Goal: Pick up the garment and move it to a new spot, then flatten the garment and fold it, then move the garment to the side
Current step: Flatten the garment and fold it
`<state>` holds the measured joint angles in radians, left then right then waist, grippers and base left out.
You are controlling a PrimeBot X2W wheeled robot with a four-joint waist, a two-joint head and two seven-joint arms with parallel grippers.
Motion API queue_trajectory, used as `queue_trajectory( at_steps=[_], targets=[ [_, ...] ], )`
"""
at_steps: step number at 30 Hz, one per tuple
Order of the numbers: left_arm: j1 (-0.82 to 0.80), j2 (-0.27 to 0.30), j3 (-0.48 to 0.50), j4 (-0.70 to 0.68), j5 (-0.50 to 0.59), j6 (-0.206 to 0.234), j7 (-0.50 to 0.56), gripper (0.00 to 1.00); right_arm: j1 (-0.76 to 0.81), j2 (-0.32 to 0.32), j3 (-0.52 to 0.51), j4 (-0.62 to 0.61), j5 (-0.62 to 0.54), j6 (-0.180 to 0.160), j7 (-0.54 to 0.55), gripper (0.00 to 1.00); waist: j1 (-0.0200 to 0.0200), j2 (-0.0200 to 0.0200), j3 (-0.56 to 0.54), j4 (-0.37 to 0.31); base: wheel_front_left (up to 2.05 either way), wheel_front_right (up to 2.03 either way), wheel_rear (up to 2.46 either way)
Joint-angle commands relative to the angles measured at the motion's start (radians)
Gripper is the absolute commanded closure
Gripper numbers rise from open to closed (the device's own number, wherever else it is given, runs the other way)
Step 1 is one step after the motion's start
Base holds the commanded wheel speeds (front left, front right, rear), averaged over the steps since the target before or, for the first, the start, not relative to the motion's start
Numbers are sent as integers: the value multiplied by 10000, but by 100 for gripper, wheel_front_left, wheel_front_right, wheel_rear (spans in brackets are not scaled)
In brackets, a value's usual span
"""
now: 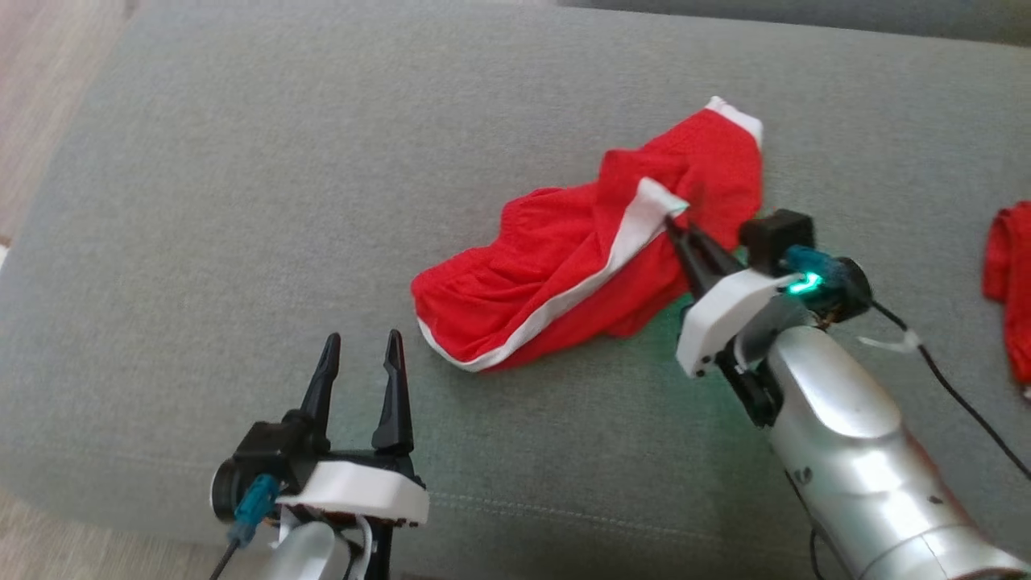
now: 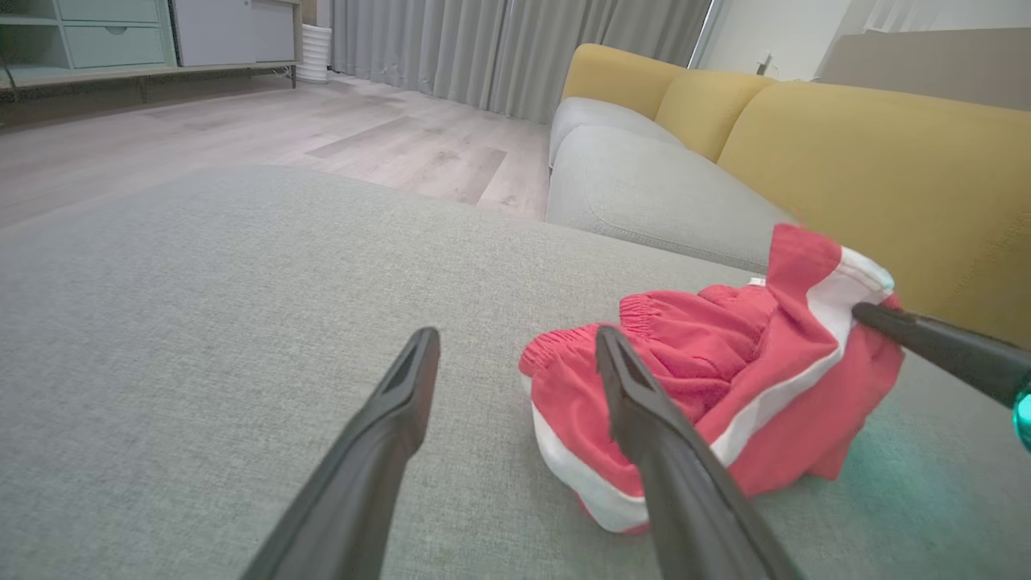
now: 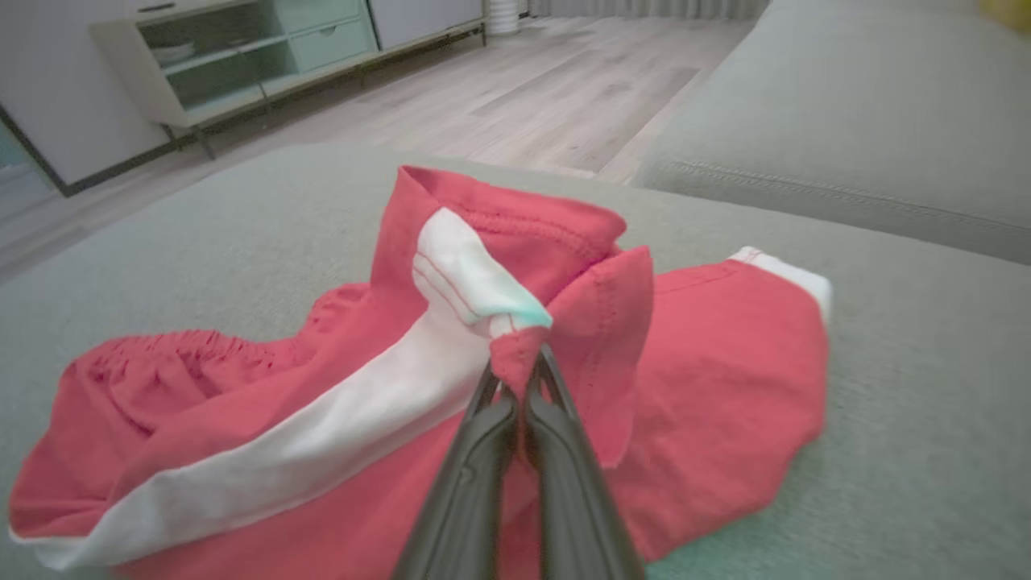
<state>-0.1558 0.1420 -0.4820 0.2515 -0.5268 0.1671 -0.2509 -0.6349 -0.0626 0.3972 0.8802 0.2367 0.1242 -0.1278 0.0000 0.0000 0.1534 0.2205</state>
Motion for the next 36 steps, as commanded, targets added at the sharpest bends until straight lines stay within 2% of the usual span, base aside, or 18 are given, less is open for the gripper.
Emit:
queue_trajectory(
  at_steps=[1, 11, 18, 19, 20, 21, 22, 30, 36],
  targets=[
    [-98, 65, 431, -308, 83, 15, -109, 0, 305, 76, -288, -548, 69, 65, -175, 100, 0, 0, -109, -205, 0, 0, 0],
    [104, 128, 538, -331, 81, 0, -109, 0, 2651, 102, -2631, -1678, -170, 65, -342, 100, 0, 0, -240, -723, 0, 0, 0],
    [196, 121, 449, -259, 50, -132, -103, 0, 3540, 120, -2903, -2283, 208, 65, -403, 99, 0, 0, -405, -957, 0, 0, 0],
    [209, 112, 423, -232, 34, -158, -103, 0, 3645, 120, -2912, -2369, 275, 65, -419, 83, 0, 0, -432, -991, 0, 0, 0],
    [228, 102, 395, -203, 10, -193, -96, 0, 3737, 121, -2901, -2442, 301, 65, -427, 60, 0, 0, -461, -1029, 0, 0, 0],
    [247, 103, 357, -171, -3, -231, -82, 0, 3825, 121, -2918, -2520, 308, 65, -446, 20, 0, 0, -484, -1061, 0, 0, 0],
    [271, 108, 323, -138, -15, -263, -67, 0, 3906, 121, -2923, -2599, 308, 65, -454, 0, 0, 0, -507, -1094, 0, 0, 0],
    [404, 153, 73, 241, -88, -470, 77, 0, 4696, 122, -3288, -3315, 89, 65, -580, 0, 0, 0, -887, -1315, 0, 0, 0],
    [-162, 388, -269, 978, 58, -851, 599, 0, 5217, 123, -3593, -4736, 63, 65, -561, 0, 0, 0, -975, -1707, 0, 0, 0]
  ],
)
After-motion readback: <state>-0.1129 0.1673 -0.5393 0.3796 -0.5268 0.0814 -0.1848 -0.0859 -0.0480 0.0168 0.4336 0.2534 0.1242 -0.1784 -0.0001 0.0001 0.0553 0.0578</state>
